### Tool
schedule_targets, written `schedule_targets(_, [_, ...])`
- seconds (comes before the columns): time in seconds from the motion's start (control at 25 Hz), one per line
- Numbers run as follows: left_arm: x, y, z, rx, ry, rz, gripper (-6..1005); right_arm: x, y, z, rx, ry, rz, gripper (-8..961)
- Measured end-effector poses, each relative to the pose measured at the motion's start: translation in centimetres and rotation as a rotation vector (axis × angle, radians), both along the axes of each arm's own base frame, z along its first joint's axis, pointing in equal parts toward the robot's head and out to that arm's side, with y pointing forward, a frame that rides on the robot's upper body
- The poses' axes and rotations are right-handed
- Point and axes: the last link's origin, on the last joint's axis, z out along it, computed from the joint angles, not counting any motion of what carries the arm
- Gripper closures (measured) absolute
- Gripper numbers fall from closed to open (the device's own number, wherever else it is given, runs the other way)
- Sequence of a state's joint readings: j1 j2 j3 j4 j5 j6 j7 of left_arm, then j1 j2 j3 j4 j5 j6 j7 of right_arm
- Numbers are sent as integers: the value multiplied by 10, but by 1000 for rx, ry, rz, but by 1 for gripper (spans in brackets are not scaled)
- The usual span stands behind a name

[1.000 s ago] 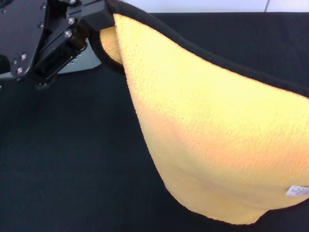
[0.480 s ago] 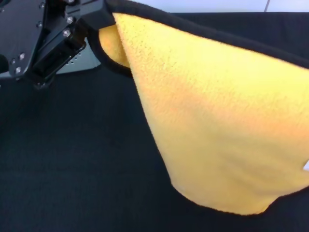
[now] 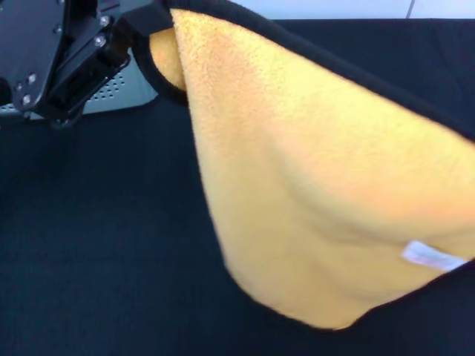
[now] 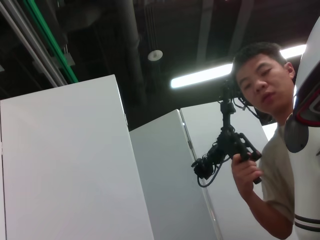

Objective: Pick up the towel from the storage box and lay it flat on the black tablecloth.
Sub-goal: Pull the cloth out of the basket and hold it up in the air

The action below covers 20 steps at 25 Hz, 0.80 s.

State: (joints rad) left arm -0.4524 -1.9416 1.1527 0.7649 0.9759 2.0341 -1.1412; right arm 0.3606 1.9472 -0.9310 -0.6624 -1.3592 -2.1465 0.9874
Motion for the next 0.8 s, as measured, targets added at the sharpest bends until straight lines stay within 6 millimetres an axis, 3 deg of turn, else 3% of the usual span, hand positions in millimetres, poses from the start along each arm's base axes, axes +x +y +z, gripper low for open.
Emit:
schedule_targets(0.24, [0,0,-1,4,-2,0,986,-18,7,-21,-97,-52,84,371])
schedule_targets(0.8, [-2,-1,-2,21,-8,1,986,-26,7,-37,-196,-92,97,371])
